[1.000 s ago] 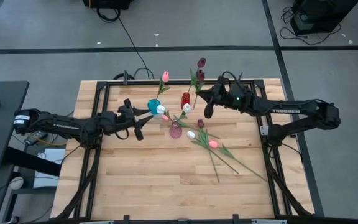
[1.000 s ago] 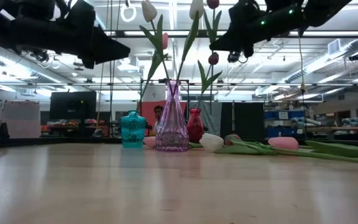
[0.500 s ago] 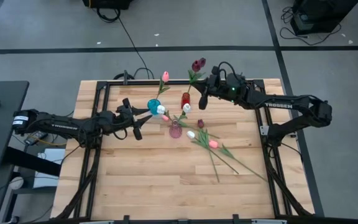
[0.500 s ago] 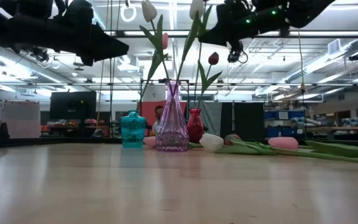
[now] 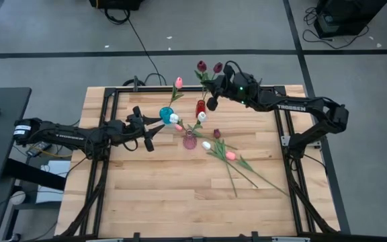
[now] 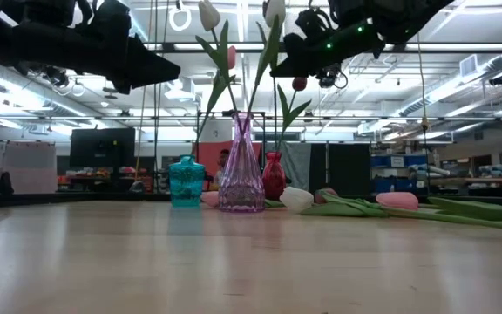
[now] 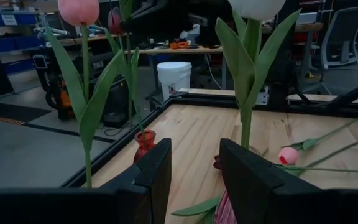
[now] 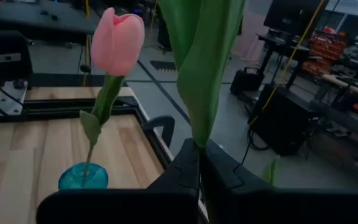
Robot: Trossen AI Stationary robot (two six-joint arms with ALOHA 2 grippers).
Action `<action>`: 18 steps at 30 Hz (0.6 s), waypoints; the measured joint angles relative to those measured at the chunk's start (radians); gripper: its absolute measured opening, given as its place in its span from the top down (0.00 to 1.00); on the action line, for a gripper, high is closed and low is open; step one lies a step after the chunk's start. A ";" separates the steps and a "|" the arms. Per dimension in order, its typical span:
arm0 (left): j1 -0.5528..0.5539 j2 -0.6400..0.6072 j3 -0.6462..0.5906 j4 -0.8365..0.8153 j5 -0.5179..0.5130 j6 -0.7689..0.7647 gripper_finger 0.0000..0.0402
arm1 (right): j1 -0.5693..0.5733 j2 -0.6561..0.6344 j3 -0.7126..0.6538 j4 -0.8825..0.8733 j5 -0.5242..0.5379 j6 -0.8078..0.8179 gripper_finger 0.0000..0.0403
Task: Sort flowers into vase by color
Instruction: Put the right red tulip into the red vase
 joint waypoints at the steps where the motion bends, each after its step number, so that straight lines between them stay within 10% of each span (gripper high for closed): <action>1: 0.000 0.000 0.000 -0.001 0.000 0.000 0.65 | -0.001 0.003 0.000 0.000 0.000 0.001 0.97; 18: 0.000 0.000 0.000 -0.002 0.000 0.000 0.65 | -0.001 -0.011 -0.001 0.011 -0.008 0.024 0.97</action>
